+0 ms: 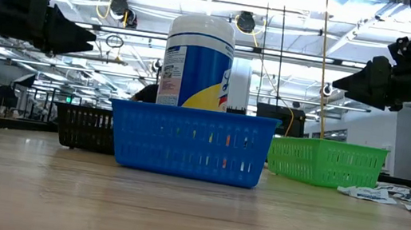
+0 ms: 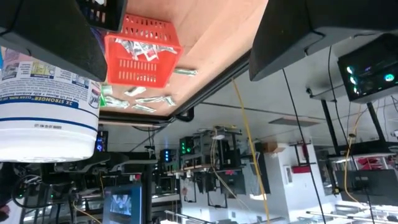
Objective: Pick & Place First Aid Supplies
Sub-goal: Put the green bandage pack into the green bin
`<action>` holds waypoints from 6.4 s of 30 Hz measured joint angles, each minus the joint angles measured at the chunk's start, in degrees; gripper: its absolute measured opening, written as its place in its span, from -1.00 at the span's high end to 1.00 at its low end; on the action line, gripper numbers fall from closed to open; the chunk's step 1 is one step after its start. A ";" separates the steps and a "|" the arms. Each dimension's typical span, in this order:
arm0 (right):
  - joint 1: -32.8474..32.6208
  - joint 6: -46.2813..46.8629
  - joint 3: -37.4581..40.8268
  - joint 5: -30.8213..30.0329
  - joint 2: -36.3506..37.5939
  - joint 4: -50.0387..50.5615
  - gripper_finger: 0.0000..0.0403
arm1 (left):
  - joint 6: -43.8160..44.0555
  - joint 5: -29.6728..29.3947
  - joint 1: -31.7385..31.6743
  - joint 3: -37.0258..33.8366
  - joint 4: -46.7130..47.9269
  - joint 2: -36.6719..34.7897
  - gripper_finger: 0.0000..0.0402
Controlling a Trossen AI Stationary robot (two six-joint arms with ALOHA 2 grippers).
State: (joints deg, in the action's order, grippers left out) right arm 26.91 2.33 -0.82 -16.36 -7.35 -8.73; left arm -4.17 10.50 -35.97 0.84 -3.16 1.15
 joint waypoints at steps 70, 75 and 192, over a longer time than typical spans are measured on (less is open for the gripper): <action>0.00 25.64 -56.13 27.33 -57.19 75.84 -0.89 | 0.16 -0.04 0.00 0.04 -0.03 0.00 -0.98; 0.00 24.01 -56.13 27.16 -58.59 77.52 -0.89 | 0.16 -0.04 0.00 0.04 -0.04 0.02 -0.98; -16.13 69.05 -67.61 20.92 -76.20 72.60 0.99 | 0.16 -0.04 0.02 0.04 -0.04 0.02 -0.98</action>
State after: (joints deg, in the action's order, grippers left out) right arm 10.78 71.37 -68.43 4.56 -83.56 63.87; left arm -4.01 10.46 -35.94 0.89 -3.20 1.17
